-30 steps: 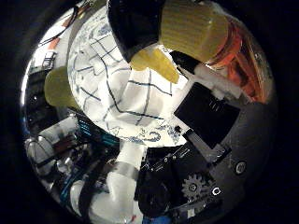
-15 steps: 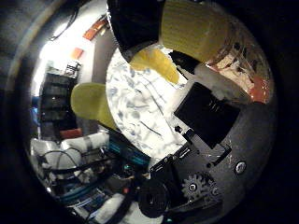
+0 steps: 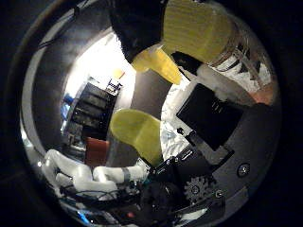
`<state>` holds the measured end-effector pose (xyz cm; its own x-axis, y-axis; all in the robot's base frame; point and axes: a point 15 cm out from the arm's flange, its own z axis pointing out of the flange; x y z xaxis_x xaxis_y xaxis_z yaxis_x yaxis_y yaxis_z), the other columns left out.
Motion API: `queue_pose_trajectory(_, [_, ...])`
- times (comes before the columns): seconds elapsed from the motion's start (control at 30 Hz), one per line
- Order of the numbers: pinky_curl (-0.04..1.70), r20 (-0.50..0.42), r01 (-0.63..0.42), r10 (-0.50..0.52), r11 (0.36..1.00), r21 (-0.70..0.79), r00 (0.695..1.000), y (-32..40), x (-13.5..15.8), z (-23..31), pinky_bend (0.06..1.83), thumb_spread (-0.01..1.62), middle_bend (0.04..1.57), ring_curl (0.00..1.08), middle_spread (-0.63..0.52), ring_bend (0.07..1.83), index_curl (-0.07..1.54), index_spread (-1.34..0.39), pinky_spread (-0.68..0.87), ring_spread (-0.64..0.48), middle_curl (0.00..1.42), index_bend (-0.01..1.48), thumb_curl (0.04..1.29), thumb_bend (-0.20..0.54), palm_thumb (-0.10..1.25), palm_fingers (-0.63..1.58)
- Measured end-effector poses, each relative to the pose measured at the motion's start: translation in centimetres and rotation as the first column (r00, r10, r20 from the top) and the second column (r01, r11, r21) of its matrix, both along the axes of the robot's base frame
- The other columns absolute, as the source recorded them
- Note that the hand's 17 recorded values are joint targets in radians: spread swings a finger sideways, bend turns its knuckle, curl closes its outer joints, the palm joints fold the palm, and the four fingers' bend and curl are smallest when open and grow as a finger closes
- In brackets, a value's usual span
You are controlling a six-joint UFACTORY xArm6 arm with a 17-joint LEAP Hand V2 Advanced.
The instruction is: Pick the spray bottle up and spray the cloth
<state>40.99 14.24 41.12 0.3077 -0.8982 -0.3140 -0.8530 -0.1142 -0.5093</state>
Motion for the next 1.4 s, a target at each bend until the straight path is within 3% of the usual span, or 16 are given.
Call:
queue_pose_trajectory(0.13, [1.29,0.024,-0.057,0.054,0.991,0.120,0.998,3.2,0.8,0.3,1.06,0.99,1.40,0.78,-0.09,1.34,0.70,-0.19,-0.23,-0.21,0.63,1.22,0.60,-0.015,1.08,1.15])
queue_pose_trajectory(0.53, [1.28,-0.102,-0.101,0.154,0.910,0.401,0.983,8.9,1.5,-7.9,1.06,0.99,1.39,0.77,-0.09,1.35,0.71,-0.20,-0.22,-0.22,0.62,1.21,0.63,-0.015,1.07,1.16])
queue_pose_trajectory(0.9, [1.28,-0.100,-0.130,0.209,0.850,0.511,0.973,11.0,2.7,-13.4,1.06,0.99,1.40,0.76,-0.09,1.35,0.72,-0.20,-0.22,-0.21,0.62,1.20,0.64,-0.015,1.07,1.16])
queue_pose_trajectory(1.4, [1.18,-0.163,-0.138,0.263,0.832,0.537,0.951,11.7,2.3,-17.3,1.05,1.05,1.38,0.73,-0.09,1.33,0.73,-0.20,-0.24,-0.20,0.61,1.15,0.62,-0.020,0.97,1.16])
